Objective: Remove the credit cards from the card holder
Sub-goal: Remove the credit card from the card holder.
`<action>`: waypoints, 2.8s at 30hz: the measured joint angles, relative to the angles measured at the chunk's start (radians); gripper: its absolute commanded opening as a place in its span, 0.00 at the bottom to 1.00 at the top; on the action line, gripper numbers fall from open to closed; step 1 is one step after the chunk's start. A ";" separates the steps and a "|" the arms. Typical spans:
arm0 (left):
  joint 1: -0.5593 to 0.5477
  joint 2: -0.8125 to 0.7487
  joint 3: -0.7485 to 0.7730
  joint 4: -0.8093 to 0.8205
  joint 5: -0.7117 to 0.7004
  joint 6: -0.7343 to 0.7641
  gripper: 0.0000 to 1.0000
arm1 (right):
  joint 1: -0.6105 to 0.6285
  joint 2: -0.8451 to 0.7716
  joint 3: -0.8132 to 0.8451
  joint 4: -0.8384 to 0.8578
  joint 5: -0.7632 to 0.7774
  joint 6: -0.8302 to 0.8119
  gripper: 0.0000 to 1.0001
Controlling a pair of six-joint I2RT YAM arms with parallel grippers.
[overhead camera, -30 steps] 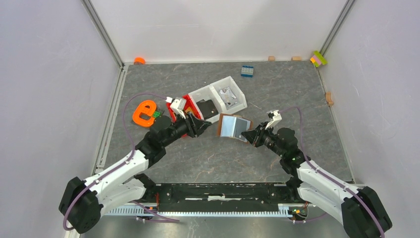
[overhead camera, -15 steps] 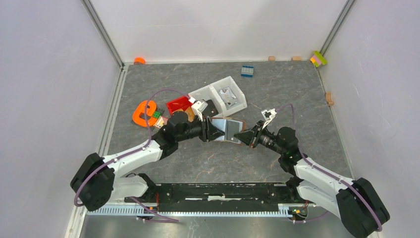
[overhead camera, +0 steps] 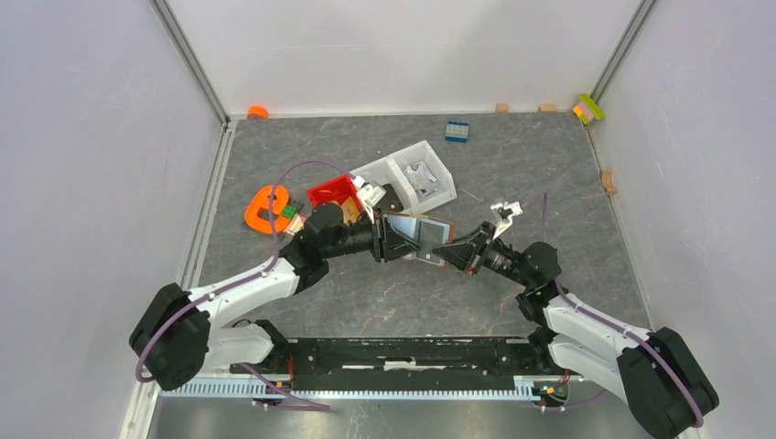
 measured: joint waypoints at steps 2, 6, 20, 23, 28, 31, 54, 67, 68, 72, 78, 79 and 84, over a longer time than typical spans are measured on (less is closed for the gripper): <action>0.002 0.002 0.000 0.020 0.019 -0.003 0.34 | -0.003 0.000 -0.003 0.026 -0.006 0.010 0.00; 0.010 0.016 -0.002 0.066 0.063 -0.028 0.29 | -0.008 0.001 -0.011 0.063 -0.014 0.024 0.00; -0.005 -0.111 -0.005 -0.220 -0.347 0.013 0.91 | 0.008 -0.021 0.016 -0.214 0.117 -0.100 0.00; -0.002 -0.146 -0.005 -0.263 -0.444 0.026 1.00 | 0.008 -0.023 0.018 -0.259 0.130 -0.117 0.00; -0.002 -0.120 -0.005 -0.294 -0.507 0.027 1.00 | 0.008 -0.027 0.018 -0.281 0.132 -0.127 0.00; -0.002 -0.063 -0.001 -0.295 -0.469 0.027 0.97 | 0.008 -0.032 0.018 -0.281 0.131 -0.127 0.00; -0.002 0.090 0.030 -0.187 -0.177 0.026 0.02 | 0.064 0.073 0.045 -0.118 -0.008 -0.089 0.38; 0.001 0.063 0.028 -0.182 -0.204 0.026 0.02 | 0.064 0.053 0.074 -0.201 0.020 -0.147 0.42; 0.001 0.059 0.027 -0.179 -0.202 0.026 0.02 | 0.064 0.054 0.076 -0.209 0.025 -0.153 0.42; 0.001 0.053 0.026 -0.178 -0.200 0.026 0.02 | 0.064 0.054 0.077 -0.237 0.045 -0.166 0.41; 0.001 0.053 0.023 -0.178 -0.200 0.026 0.02 | 0.064 0.054 0.078 -0.260 0.054 -0.177 0.41; 0.001 0.053 0.023 -0.178 -0.201 0.026 0.02 | 0.064 0.053 0.078 -0.260 0.053 -0.177 0.40; 0.001 0.053 0.023 -0.179 -0.207 0.026 0.02 | 0.064 0.026 0.078 -0.248 0.051 -0.176 0.30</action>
